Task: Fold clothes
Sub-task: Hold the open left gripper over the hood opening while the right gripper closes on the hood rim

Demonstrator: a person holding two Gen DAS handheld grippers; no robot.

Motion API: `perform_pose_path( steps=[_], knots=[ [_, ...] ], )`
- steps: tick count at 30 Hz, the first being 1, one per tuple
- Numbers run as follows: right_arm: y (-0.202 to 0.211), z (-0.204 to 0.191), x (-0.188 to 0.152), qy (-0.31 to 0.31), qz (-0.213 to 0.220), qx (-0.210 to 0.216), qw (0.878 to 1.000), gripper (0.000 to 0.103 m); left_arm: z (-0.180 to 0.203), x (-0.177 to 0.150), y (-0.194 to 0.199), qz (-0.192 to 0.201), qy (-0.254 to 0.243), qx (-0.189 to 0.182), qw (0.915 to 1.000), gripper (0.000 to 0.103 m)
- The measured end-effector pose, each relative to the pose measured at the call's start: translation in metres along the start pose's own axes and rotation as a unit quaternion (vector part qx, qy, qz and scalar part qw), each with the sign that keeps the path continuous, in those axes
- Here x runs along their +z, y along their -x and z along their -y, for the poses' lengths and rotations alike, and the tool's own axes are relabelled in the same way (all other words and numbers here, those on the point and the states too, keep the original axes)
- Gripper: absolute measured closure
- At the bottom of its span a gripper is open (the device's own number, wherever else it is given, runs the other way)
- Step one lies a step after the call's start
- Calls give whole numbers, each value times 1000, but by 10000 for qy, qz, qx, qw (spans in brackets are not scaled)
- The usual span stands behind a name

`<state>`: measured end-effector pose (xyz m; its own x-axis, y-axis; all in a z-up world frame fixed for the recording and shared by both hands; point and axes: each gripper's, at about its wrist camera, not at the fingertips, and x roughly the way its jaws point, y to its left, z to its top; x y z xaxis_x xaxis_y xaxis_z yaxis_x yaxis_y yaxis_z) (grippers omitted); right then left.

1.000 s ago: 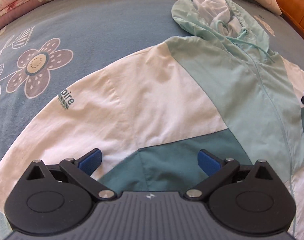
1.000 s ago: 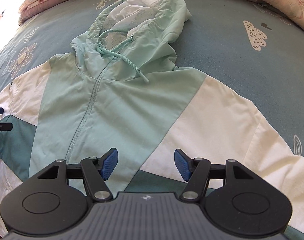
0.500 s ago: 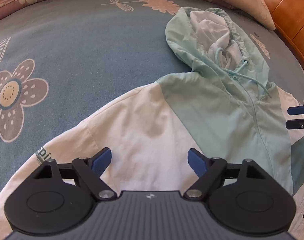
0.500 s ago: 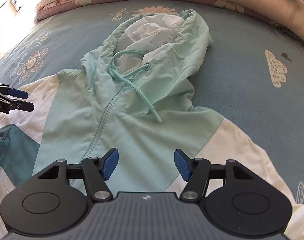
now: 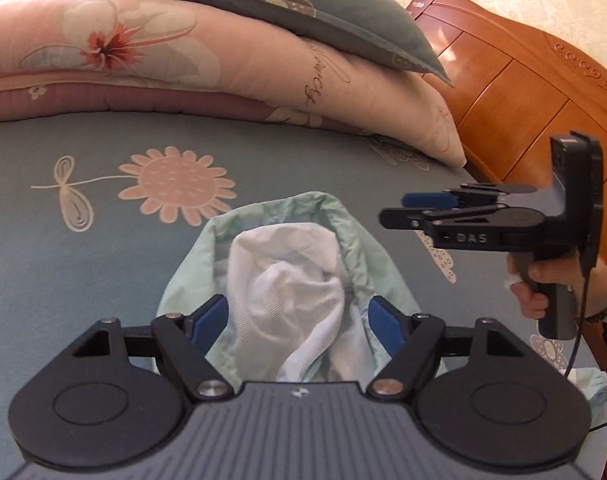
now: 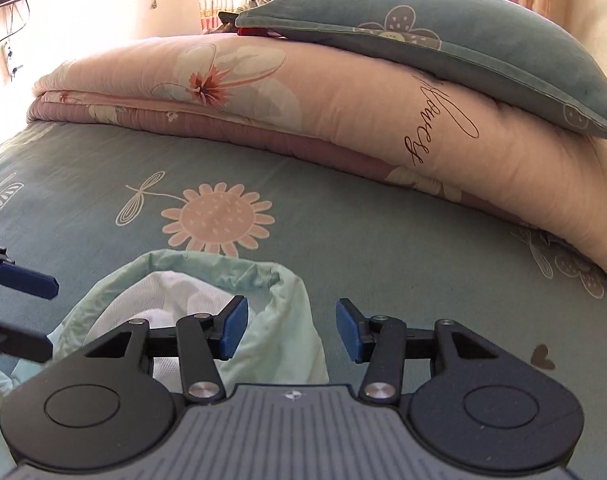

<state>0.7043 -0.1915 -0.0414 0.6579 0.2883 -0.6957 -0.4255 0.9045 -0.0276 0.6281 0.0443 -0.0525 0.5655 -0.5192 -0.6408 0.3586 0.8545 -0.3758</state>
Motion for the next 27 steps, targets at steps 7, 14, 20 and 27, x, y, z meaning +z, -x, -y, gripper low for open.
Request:
perform_pose_path(
  steps=[7,14,20,27],
  knots=[
    [-82,-26,29,1331,-644,389,9882,49,-1,-12,-69,-383,395,-162,9984,26],
    [-106,-61,4,3336,-1166,350,9348,45,-14,-32,-80,-579,571,-142,9966,26],
    [-97,-67,-1,3732,-341,-523,9256,45,-17,-33,-82,-606,621,-164,9961,25],
    [-58,-54,15,3089,314,-345,9500,46,-18,-36,-80,-627,678,-182,9956,25]
  ],
)
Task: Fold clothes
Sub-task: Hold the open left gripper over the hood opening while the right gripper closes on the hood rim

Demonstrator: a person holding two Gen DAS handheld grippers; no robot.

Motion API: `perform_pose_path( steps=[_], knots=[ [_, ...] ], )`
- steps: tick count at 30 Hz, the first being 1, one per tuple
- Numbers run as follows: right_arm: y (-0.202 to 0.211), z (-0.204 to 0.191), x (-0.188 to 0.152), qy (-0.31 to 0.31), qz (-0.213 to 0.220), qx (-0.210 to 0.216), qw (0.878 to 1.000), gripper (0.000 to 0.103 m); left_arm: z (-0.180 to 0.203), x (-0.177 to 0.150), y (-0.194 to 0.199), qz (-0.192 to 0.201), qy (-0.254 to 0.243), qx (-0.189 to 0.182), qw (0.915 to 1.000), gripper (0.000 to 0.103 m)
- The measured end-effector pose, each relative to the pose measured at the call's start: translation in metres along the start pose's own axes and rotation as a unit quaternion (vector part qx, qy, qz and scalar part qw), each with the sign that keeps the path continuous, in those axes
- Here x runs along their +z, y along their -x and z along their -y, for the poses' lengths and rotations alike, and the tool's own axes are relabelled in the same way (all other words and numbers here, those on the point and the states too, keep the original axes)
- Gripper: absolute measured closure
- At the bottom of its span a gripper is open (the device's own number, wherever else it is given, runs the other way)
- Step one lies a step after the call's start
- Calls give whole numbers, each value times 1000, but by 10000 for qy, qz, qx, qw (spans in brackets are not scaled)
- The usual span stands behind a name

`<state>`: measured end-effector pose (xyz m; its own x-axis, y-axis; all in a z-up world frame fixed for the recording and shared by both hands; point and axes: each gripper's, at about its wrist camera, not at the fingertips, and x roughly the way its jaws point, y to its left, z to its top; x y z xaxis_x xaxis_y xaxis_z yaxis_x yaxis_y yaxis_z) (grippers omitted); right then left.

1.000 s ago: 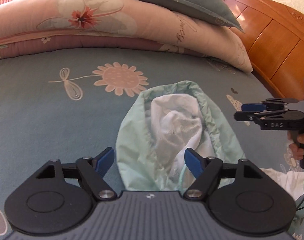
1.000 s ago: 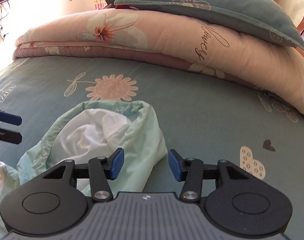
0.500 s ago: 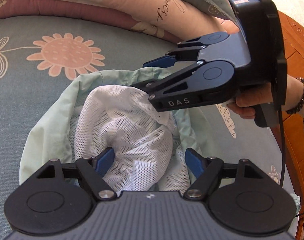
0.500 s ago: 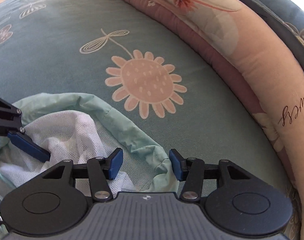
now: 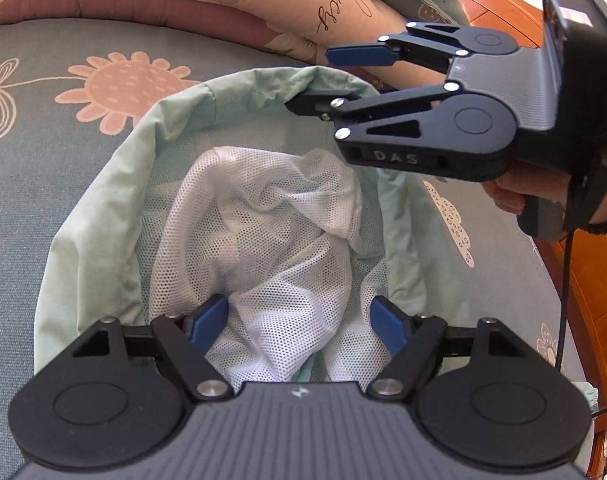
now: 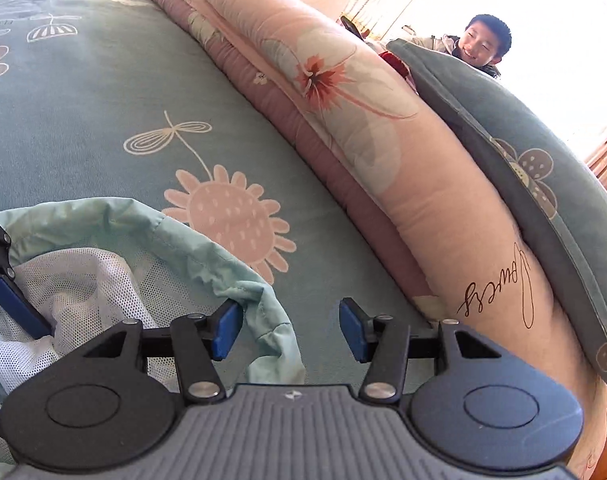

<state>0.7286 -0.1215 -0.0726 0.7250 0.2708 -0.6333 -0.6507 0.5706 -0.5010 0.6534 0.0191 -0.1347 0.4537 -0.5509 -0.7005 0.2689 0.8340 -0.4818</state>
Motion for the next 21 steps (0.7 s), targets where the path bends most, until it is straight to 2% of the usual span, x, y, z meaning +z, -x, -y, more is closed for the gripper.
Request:
perform_pose_path(
  steps=[2,4,6,8,10,13,17,19,21],
  knots=[
    [11,-1,2,-53,55,62,10000,55,-1,1,0,-16,50,-10,10000,25],
    [21,-1,4,-130,63,184,9997,75,-1,2,2,-38,130,-14,9999,25],
    [32,0,7,-301,96,328,9990,77,2,3,11,79,269,-149,9995,25],
    [42,2,9,-489,122,422,9978,80,7,6,26,436,323,-541,9971,25],
    [51,7,11,-684,133,502,9963,83,12,12,33,739,307,-711,9942,21],
    [63,20,15,-1153,179,675,9909,85,14,24,31,1017,321,-675,9920,21],
    [80,42,15,-1863,238,1043,9766,88,1,40,10,1307,700,-647,9868,21],
    [85,46,13,-2071,246,1169,9710,88,-1,45,-4,1334,707,-516,9872,21],
    [89,48,12,-2221,237,1294,9661,88,3,45,-12,1187,624,-312,9905,21]
  ],
)
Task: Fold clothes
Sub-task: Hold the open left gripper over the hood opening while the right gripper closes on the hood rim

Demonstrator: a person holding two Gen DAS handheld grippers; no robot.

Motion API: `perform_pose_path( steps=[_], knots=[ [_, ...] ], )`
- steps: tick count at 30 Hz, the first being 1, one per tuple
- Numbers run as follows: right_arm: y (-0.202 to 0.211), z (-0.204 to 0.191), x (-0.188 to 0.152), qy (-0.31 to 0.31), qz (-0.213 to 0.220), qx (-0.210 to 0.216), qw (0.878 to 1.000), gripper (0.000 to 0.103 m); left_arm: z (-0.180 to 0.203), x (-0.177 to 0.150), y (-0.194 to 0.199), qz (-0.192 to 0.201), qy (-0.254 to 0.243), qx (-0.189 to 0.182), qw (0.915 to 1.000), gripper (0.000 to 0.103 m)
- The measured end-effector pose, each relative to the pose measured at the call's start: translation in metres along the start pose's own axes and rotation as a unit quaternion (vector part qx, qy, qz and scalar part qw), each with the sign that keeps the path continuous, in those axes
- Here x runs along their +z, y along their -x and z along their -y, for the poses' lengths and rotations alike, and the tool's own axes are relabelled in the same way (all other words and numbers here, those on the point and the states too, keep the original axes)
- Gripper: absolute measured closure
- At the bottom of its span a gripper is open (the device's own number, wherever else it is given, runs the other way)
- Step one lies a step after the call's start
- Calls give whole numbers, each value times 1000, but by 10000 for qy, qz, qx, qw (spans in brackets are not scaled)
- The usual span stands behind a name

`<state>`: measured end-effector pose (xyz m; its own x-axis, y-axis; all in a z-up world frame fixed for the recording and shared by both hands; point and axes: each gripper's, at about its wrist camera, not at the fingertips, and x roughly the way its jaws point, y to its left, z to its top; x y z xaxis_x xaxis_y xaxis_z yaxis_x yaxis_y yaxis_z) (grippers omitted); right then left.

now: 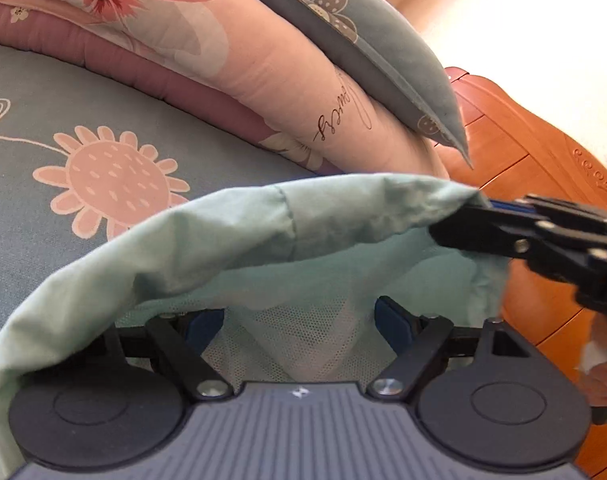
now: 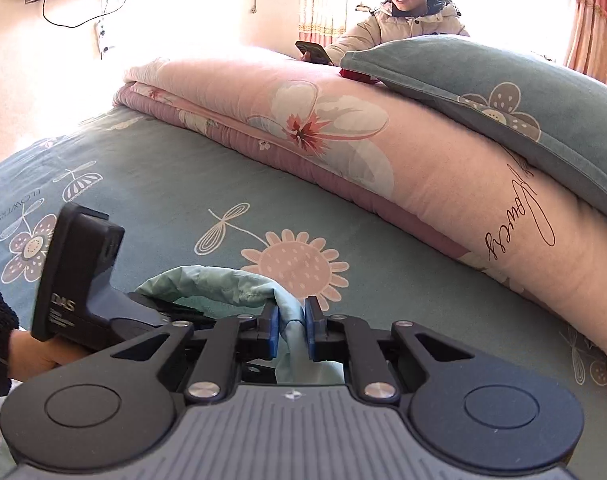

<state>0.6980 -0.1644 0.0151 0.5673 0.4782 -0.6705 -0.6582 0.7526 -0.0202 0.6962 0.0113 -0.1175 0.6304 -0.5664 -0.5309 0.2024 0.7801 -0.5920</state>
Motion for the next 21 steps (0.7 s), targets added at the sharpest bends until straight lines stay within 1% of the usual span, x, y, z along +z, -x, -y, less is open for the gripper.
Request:
perform_pose_path(
  steps=[1,3,6,7,10,13,14,15,16,17,19,21],
  knots=[
    [1,0,-2,-33,-34,42,10000,89,2,-2,-3,-80,-52,99,9999,21],
    [1,-3,-11,56,-139,72,9999,89,5,-7,8,-129,-83,-4,9999,21],
    [2,-8,-34,215,-338,137,9991,88,8,-19,42,-152,-264,-137,9994,21],
    [0,-12,-43,293,-478,179,9983,88,7,-23,53,-190,-318,-133,9992,21],
    [-14,-31,-71,805,-877,34,9929,88,5,-28,75,-333,-491,25,9982,21],
    [-30,-50,-96,1173,-1168,-152,9861,86,2,-25,94,-268,-516,57,9983,20],
    [-31,-54,-99,1245,-1174,-260,9849,86,0,-24,99,-246,-487,72,9985,20],
    [-32,-58,-102,1312,-1176,-366,9837,82,-2,-24,102,-190,-474,132,9986,20],
    [-27,-60,-100,1207,-1098,-401,9858,78,-3,-24,106,-117,-494,218,9985,20],
    [-22,-61,-99,1102,-1019,-436,9877,76,-6,-25,108,-120,-501,253,9983,20],
    [-8,-64,-94,797,-785,-519,9924,71,-12,-30,108,-240,-472,300,9981,20],
    [4,-63,-88,388,-559,-504,9964,69,-17,-38,105,-462,-421,382,9973,20]
  ],
)
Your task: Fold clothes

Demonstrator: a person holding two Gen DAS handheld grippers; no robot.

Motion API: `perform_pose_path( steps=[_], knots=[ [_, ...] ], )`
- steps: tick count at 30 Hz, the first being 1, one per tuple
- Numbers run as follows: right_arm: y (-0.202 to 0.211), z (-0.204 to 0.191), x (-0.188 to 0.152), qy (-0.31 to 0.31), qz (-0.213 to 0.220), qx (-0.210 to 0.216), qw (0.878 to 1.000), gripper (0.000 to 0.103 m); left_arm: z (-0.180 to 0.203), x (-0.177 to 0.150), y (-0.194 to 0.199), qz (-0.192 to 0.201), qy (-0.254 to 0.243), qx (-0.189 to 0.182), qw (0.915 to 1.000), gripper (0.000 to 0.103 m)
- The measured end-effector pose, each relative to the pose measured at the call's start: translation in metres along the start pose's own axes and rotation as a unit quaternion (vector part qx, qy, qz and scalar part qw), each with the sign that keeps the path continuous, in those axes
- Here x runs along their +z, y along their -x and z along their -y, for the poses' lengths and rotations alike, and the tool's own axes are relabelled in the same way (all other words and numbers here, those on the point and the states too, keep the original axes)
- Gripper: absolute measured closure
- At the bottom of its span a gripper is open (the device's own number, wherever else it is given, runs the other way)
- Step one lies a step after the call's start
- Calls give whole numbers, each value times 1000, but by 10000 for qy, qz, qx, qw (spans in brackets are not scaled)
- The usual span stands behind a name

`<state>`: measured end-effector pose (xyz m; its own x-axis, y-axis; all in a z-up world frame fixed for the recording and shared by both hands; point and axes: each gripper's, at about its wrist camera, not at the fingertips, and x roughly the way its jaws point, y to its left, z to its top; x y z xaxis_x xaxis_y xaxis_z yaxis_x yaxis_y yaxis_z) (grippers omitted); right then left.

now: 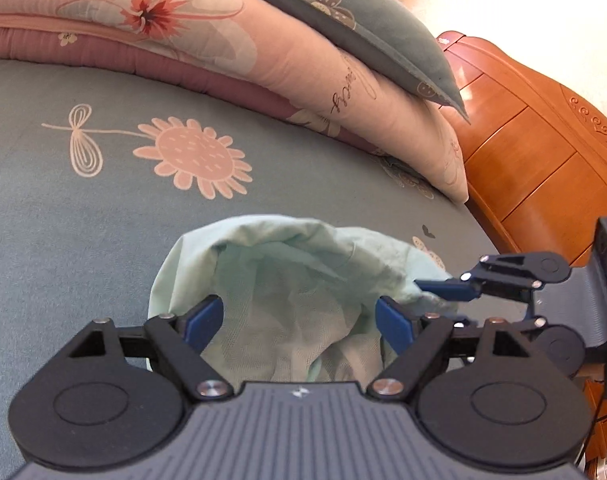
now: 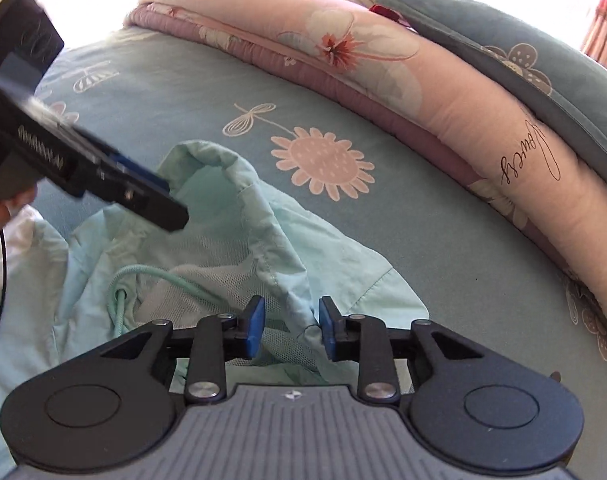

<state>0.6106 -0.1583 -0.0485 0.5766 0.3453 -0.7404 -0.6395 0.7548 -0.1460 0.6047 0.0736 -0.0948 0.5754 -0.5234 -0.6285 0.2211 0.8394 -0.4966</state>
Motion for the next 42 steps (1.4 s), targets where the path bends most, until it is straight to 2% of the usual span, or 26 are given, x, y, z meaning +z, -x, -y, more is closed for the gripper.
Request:
perform_pose_path(
  steps=[2,4,7,10,12,14,15,17,19,20,21,22,23,27,29,31,33,35,37,38,41,42],
  knots=[
    [10,2,6,-460,186,43,9988,66,-2,-14,-4,-265,-23,-13,9996,20],
    [12,5,12,-1058,297,492,9927,57,-3,-26,-6,-397,-36,0,9992,20],
    [9,4,21,-1753,448,1041,9780,56,-4,-38,-4,-423,-3,-19,9991,20],
    [-15,0,24,-2363,211,1561,9588,54,-7,-46,0,-392,79,-89,9992,19],
    [-33,0,22,-2660,111,1700,9488,54,-8,-47,1,-373,93,-125,9992,19],
    [-56,9,21,-3101,136,1865,9321,48,-9,-47,4,-362,124,-171,9991,19],
    [-69,16,21,-3335,164,2002,9211,44,-9,-47,6,-353,119,-193,9991,19],
    [-86,29,25,-3638,365,1986,9093,44,-8,-48,10,-339,107,-240,9991,19],
    [-98,43,32,-3917,644,2229,8904,44,-8,-49,15,-364,146,-337,9987,19],
    [-101,47,36,-3949,716,2290,8868,46,-9,-50,17,-375,177,-384,9984,19],
    [-101,51,43,-3934,718,2290,8875,58,-9,-50,19,-381,193,-413,9982,18],
    [-101,55,50,-3917,718,2292,8882,78,-9,-51,20,-391,196,-412,9982,17],
    [-99,58,57,-3844,664,2311,8913,83,-10,-52,21,-415,194,-403,9981,17],
    [-82,79,83,-3424,661,1916,9174,86,-9,-54,23,-378,122,-556,9977,17],
    [-82,95,87,-3457,663,1499,9239,86,-5,-52,23,-379,110,-688,9969,17],
    [-96,102,84,-3514,230,1205,9282,82,1,-50,21,-403,101,-747,9963,17],
    [-101,97,77,-3391,5,1438,9297,79,5,-50,20,-427,46,-764,9962,17],
    [-95,85,68,-3253,-59,1722,9298,72,8,-50,20,-435,-51,-755,9962,17],
    [-91,72,56,-3226,-162,2170,9212,56,9,-52,20,-503,-125,-779,9956,17],
    [-92,65,50,-3205,-269,2328,9178,55,9,-53,19,-562,-149,-797,9951,17],
    [-89,45,37,-2890,-599,2214,9295,56,10,-53,19,-627,-196,-780,9948,17],
    [-83,44,33,-2897,-544,2154,9310,56,10,-52,20,-592,-201,-791,9949,17]
  ],
)
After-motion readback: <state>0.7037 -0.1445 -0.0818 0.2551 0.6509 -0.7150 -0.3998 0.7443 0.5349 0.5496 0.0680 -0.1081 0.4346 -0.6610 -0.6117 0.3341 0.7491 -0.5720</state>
